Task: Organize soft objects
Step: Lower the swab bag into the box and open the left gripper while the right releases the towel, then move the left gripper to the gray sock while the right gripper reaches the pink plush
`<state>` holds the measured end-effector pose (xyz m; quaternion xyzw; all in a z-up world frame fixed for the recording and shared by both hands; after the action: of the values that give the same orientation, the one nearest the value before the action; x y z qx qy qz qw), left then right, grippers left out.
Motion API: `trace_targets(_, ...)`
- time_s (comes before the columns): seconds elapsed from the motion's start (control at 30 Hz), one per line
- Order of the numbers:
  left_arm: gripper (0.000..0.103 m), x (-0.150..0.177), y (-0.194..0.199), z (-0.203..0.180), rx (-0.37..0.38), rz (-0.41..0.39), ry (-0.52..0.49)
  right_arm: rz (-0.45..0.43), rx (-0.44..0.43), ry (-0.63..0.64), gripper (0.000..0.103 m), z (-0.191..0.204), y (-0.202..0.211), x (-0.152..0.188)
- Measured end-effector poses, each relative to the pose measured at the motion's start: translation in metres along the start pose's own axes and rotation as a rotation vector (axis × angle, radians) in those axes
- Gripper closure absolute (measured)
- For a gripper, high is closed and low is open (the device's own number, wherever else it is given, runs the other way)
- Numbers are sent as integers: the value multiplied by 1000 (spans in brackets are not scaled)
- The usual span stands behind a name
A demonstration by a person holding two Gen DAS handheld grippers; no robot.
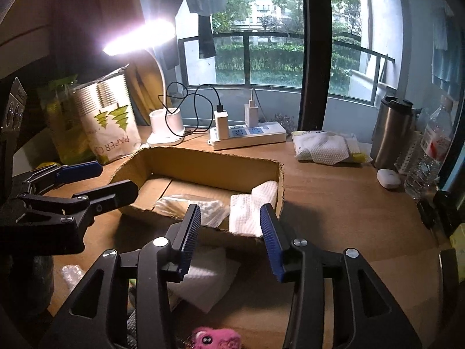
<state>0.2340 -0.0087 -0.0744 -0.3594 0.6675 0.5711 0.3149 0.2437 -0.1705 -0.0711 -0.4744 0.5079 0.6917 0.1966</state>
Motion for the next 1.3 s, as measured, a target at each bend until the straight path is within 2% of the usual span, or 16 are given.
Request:
trace_targets(0.7, 14, 32, 55, 11, 5, -37, 12, -4, 21, 26, 56, 29, 43, 26)
trace_targets(1.0, 14, 51, 70, 11, 9, -17, 13, 10, 29, 24, 56, 32, 54, 43)
trace_targets(1.3, 14, 74, 68, -7, 35, 35, -13, 37, 39, -5, 56, 26, 59, 63)
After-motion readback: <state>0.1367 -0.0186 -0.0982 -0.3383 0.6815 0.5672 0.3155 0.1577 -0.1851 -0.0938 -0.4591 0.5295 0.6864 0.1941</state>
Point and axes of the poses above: each gripper's, at about its wrist camera, not at the fingertips, and y roughly against the way its jaws point, z to its left, x to its underside, the point moved 2 cm from there along -y, roughly the way its jaws point, and after that the axes turned 6 degrees about -z, right-handed, at the moved point
